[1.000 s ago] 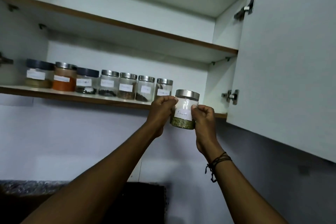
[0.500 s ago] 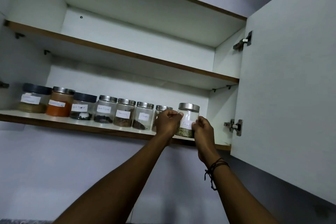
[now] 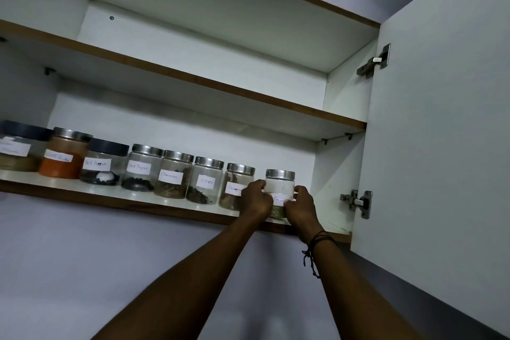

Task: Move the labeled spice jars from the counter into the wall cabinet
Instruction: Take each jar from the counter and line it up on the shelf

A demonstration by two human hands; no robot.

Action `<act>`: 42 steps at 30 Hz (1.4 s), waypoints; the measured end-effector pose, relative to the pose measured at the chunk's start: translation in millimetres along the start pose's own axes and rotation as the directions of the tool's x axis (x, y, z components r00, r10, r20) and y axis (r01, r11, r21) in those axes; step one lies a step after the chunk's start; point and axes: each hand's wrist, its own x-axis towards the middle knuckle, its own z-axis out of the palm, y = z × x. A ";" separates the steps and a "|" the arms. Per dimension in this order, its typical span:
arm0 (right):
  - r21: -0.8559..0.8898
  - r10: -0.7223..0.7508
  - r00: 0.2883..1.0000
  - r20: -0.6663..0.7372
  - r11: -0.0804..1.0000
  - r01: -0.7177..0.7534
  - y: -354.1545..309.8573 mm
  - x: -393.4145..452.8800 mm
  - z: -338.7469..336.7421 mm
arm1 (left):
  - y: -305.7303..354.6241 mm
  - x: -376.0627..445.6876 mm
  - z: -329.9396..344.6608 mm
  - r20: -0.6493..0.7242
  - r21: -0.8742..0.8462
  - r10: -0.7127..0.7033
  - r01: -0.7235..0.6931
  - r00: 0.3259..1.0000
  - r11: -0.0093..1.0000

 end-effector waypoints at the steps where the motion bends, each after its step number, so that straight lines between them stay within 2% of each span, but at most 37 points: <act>1: -0.028 -0.004 1.000 0.019 1.000 0.005 2.0 1.9 0.9 | -0.6 1.0 0.1 0.004 0.019 -0.001 0.001 1.000 1.000; 5: -0.144 -0.027 0.997 0.072 0.989 0.037 4.8 6.2 5.8 | -0.5 4.1 2.1 0.022 0.079 -0.016 0.014 1.000 0.997; 13: -0.343 -0.038 0.971 0.234 0.932 0.119 5.1 6.2 8.7 | -5.8 4.4 1.3 0.091 0.259 0.046 -0.068 0.995 0.964; 18: -0.317 0.017 0.955 0.298 0.945 0.082 0.6 0.9 6.4 | -7.8 1.2 -0.2 0.109 0.298 0.102 -0.131 0.989 0.945; 21: -0.182 -0.078 0.978 0.194 0.977 0.114 -0.1 -13.4 3.4 | -8.3 -10.5 -1.3 0.057 0.198 0.205 -0.212 0.977 0.957; 23: -0.069 -0.165 0.985 0.041 0.983 0.168 2.6 -32.9 2.2 | -11.3 -25.6 -2.6 0.026 0.063 0.277 -0.278 0.960 0.958; 26: 0.040 -0.244 0.951 -0.188 0.966 0.256 20.8 -75.1 6.6 | -30.8 -56.1 -2.9 0.011 -0.079 0.379 -0.377 0.925 0.923; 27: 0.048 -0.262 0.937 -0.231 0.959 0.280 27.9 -88.7 9.9 | -38.1 -66.6 -2.5 -0.010 -0.092 0.405 -0.404 0.914 0.910; 29: 0.047 -0.286 0.932 -0.221 0.952 0.303 47.9 -119.6 20.1 | -55.7 -91.4 1.0 -0.026 -0.130 0.414 -0.414 0.910 0.901; 33: 0.044 -0.193 0.977 -0.095 0.979 0.198 85.8 -168.5 39.6 | -92.1 -131.4 12.3 0.012 -0.112 0.319 -0.315 0.948 0.942; 37: 0.003 -0.029 0.999 0.014 1.000 0.029 131.4 -215.4 50.8 | -153.1 -186.9 26.8 0.136 -0.086 0.141 -0.131 0.981 0.988; 40: -0.085 0.104 0.986 0.132 0.992 -0.093 164.7 -248.2 60.8 | -193.1 -222.2 34.7 0.221 -0.050 0.010 0.001 0.975 0.999; 42: -0.150 0.203 0.963 0.178 0.973 -0.177 192.4 -274.1 68.2 | -220.2 -246.6 44.3 0.314 -0.015 -0.069 0.077 0.947 0.997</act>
